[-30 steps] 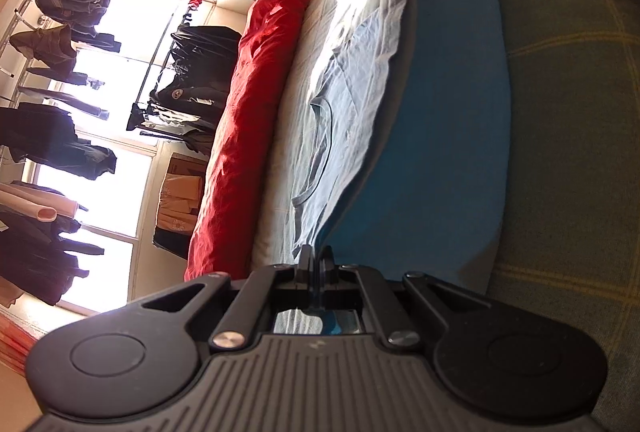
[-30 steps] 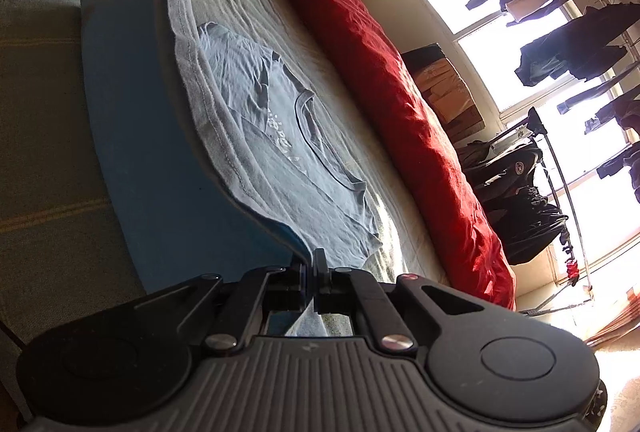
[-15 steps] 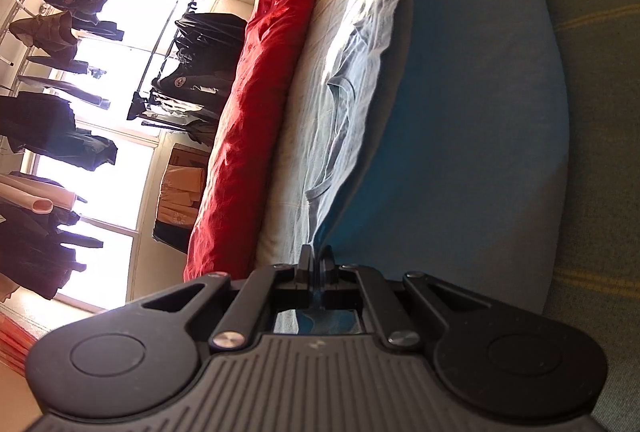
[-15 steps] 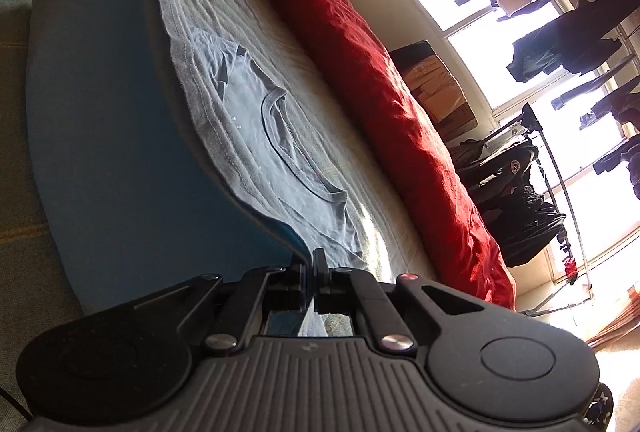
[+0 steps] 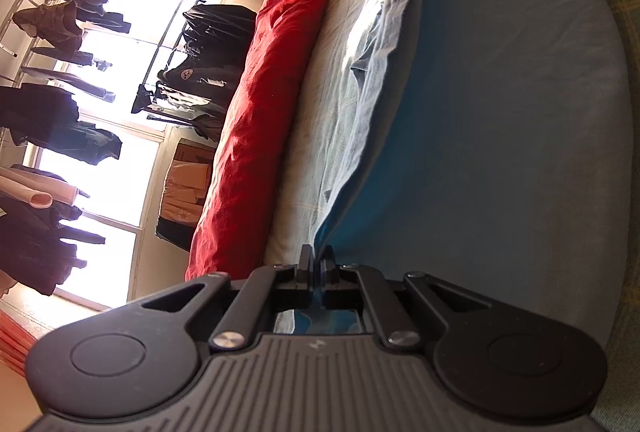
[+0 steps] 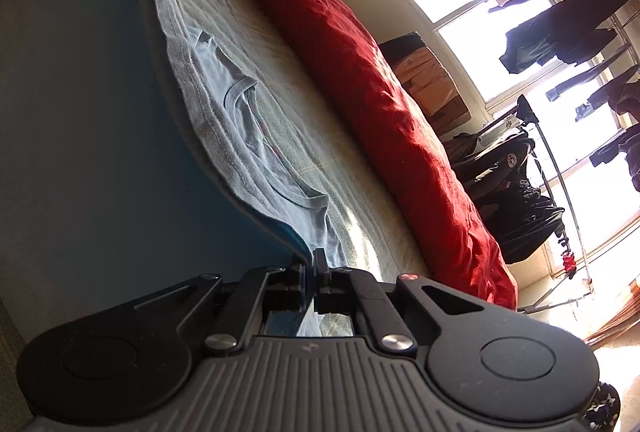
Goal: Fold clothes
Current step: 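Lower the held hem onto the shirt near the collar with both grippers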
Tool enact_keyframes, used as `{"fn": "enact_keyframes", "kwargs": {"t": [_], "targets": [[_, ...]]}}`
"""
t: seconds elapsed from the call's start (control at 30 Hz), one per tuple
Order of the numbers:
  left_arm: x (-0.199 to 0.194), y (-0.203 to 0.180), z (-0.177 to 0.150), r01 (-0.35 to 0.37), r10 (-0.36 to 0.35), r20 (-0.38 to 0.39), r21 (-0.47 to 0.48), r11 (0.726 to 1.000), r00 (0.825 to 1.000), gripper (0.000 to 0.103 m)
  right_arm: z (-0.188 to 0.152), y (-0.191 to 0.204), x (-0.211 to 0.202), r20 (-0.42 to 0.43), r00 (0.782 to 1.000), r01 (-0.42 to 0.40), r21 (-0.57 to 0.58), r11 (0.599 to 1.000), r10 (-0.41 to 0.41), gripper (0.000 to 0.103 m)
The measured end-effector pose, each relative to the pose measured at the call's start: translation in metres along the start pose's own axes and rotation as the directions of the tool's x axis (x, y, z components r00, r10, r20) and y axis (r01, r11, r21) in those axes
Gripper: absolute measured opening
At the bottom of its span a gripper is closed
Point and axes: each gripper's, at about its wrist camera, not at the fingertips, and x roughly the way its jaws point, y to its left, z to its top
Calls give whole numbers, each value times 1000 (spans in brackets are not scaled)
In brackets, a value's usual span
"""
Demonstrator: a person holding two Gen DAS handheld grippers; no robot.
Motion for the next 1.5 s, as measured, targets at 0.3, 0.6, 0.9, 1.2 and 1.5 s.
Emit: {"fn": "enact_keyframes", "kwargs": {"t": [0.3,0.6,0.9,1.2,1.5], "targets": [[35,1,-4,28,-29,-23,-28,999,999,2,2,-5,46,-14,1000,-4,12,1000,5,3],[65,-4,-7,55,-56,-39,-18,998,998,3,-4,1,91,-56,998,-37,11,999,37,3],[88,-3,-11,68,-70,-47,-43,997,996,3,-6,4,111,-65,996,-58,12,998,59,3],[112,0,-15,108,-116,-70,-112,988,991,12,-4,-11,124,-80,993,-83,79,993,90,9],[88,22,-24,135,-154,-102,-177,975,983,33,-5,-27,91,-92,983,-148,113,983,158,36]]}}
